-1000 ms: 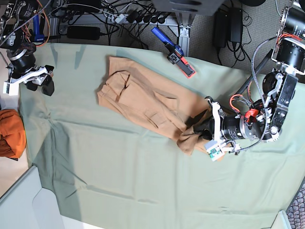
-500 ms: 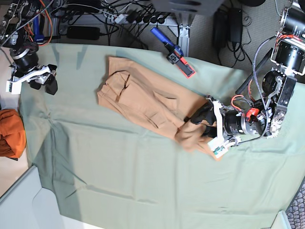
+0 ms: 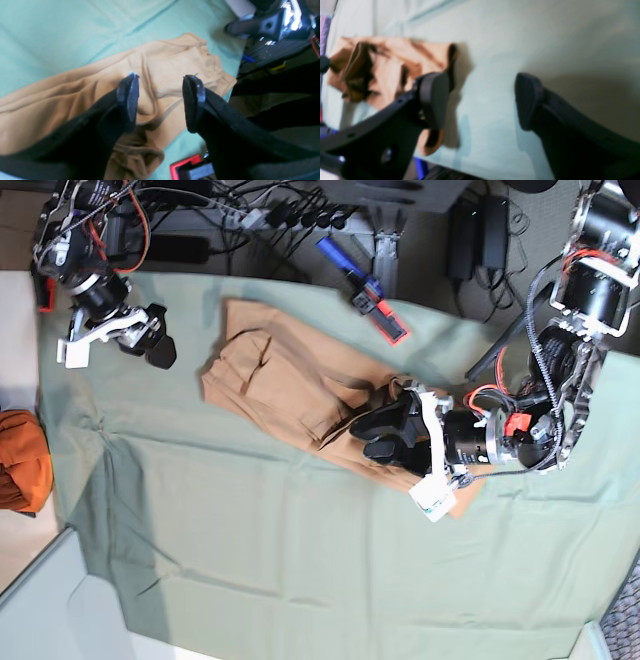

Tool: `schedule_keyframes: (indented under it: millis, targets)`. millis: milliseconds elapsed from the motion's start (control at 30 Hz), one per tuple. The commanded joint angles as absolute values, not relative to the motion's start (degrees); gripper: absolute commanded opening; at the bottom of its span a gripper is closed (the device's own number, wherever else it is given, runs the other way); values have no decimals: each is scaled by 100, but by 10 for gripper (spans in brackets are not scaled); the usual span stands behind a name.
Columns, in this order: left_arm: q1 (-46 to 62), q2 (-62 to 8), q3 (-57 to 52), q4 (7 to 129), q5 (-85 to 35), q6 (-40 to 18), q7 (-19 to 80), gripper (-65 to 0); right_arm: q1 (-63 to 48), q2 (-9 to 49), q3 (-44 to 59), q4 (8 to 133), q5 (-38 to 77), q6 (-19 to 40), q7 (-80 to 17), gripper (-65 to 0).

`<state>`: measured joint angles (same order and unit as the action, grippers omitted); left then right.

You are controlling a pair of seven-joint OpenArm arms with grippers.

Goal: Fold the T-shirt properly

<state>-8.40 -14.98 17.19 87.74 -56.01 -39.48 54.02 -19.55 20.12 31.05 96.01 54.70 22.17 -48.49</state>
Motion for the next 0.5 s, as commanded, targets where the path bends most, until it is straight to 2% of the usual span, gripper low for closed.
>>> schedule_keyframes:
  millis: [0, 267, 467]
  targets:
    - [-961, -1522, 1691, 8888, -5719, -4000, 5304, -331, -1962, 2043, 3024, 9697, 5592, 2899, -4764, -232]
    - [-965, -1562, 1424, 8888, -5677, -4000, 5306, -331, -1953, 1428, 2259, 9697, 5459, 2899, -4685, -232]
    - [-965, -1695, 843, 8888, -5918, -4000, 5415, -331, -1881, 1098, 2165, 9697, 5352, 2897, -4593, -232]
